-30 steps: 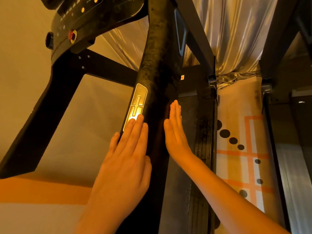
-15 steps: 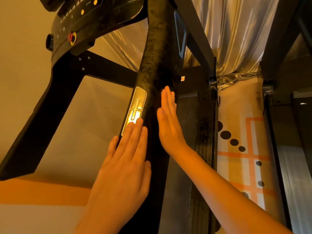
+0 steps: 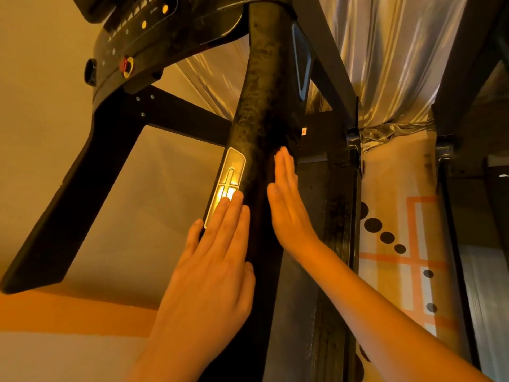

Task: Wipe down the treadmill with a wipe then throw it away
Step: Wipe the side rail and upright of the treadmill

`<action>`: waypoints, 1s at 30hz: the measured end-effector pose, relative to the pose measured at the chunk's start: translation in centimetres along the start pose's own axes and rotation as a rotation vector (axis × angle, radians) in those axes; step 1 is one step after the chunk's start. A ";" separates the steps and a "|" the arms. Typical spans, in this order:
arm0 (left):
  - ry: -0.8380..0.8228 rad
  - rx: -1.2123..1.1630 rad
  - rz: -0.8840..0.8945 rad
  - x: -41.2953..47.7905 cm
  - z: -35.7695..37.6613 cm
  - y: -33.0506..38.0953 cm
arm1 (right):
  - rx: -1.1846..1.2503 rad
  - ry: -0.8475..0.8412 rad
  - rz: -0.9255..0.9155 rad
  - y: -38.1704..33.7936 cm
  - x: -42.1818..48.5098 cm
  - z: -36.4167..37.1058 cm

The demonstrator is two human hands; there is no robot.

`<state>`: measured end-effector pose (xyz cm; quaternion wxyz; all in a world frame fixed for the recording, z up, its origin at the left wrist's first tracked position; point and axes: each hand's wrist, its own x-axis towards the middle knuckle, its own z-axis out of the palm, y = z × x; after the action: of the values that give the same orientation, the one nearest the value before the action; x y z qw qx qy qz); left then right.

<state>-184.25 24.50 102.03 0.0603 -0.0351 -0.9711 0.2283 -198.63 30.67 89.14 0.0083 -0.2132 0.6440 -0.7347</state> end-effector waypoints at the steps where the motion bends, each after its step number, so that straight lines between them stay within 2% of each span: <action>1: -0.001 -0.003 -0.003 0.0 0.0 0.0 | 0.014 0.004 0.058 1.1 -0.7 -0.1; 4: -0.028 -0.028 -0.002 0.3 0.0 -0.2 | 0.081 0.018 0.182 1.3 -1.2 0.2; 7: -0.044 -0.047 0.002 1.3 -0.1 -0.5 | 0.025 0.003 0.048 -2.0 0.6 0.3; 10: -0.069 -0.077 0.006 2.9 -0.1 -0.5 | -0.027 -0.030 -0.023 -1.3 1.1 -0.4; 15: -0.076 -0.160 -0.007 4.9 -0.2 -0.7 | -0.007 -0.045 0.174 2.4 -1.1 -0.7; 21: -0.068 -0.146 -0.019 5.5 0.1 -0.6 | 0.006 -0.033 0.006 -0.3 1.9 -1.0; 26: -0.074 -0.121 -0.032 5.6 0.1 -0.3 | 0.056 -0.001 0.160 2.3 0.8 -1.0; 30: -0.079 -0.159 -0.038 5.6 0.3 -0.5 | 0.007 -0.008 0.016 -1.3 2.7 -0.8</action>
<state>-189.85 24.50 102.57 0.0234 -0.0125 -0.9883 0.1504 -200.97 30.88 91.15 0.0175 -0.2110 0.6430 -0.7360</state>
